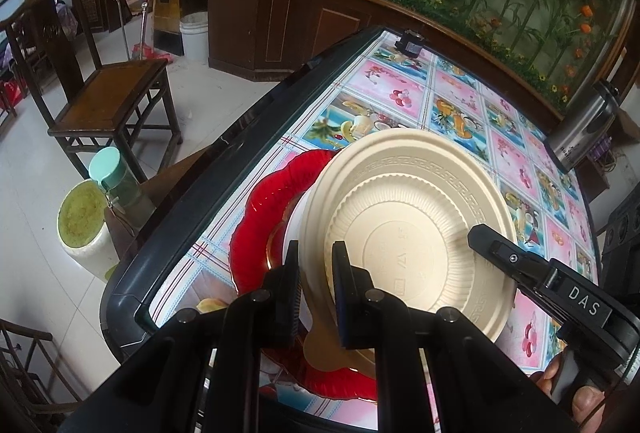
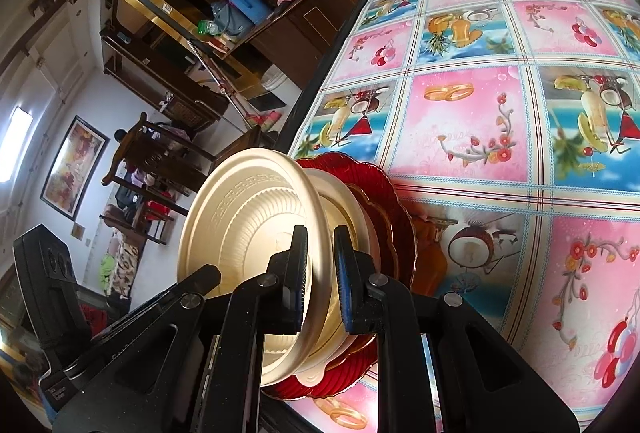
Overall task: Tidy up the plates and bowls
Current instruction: 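Lower the beige bowl onto the stack with both grippers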
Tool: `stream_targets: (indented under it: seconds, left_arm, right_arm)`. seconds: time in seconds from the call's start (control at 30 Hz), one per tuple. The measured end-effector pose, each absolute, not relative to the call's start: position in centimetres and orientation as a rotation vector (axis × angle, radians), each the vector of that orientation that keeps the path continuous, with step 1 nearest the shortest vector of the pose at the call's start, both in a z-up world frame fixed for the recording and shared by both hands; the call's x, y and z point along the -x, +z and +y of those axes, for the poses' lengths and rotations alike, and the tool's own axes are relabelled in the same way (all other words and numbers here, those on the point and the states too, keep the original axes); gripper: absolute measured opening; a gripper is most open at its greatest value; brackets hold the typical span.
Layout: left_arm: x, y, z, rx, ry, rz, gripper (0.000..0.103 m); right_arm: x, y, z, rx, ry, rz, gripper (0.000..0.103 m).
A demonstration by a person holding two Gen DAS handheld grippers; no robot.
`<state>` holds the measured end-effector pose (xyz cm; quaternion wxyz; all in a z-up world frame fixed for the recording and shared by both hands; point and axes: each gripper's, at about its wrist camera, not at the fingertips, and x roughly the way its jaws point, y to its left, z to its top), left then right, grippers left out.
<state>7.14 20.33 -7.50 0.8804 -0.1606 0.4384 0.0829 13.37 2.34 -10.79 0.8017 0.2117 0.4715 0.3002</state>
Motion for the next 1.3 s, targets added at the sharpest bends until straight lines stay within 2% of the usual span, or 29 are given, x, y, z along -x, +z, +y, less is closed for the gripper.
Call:
stream_targets:
  seconds: [1.13, 1.17, 1.3]
  left_arm:
    - [-7.8, -7.9, 19.7, 0.224, 0.245, 0.899, 0.015]
    - [-7.8, -7.9, 19.7, 0.212, 0.252, 0.898, 0.017]
    - [-7.1, -7.3, 19.8, 0.13, 0.341, 0.851, 0.056]
  right_arm:
    - [-13.9, -11.8, 2.8, -0.459, 0.642, 1.024, 0.015]
    - [-13.8, -11.8, 2.8, -0.452, 0.639, 1.018, 0.015]
    - [-13.2, -11.0, 2.6, -0.386, 0.639, 0.962, 0.015]
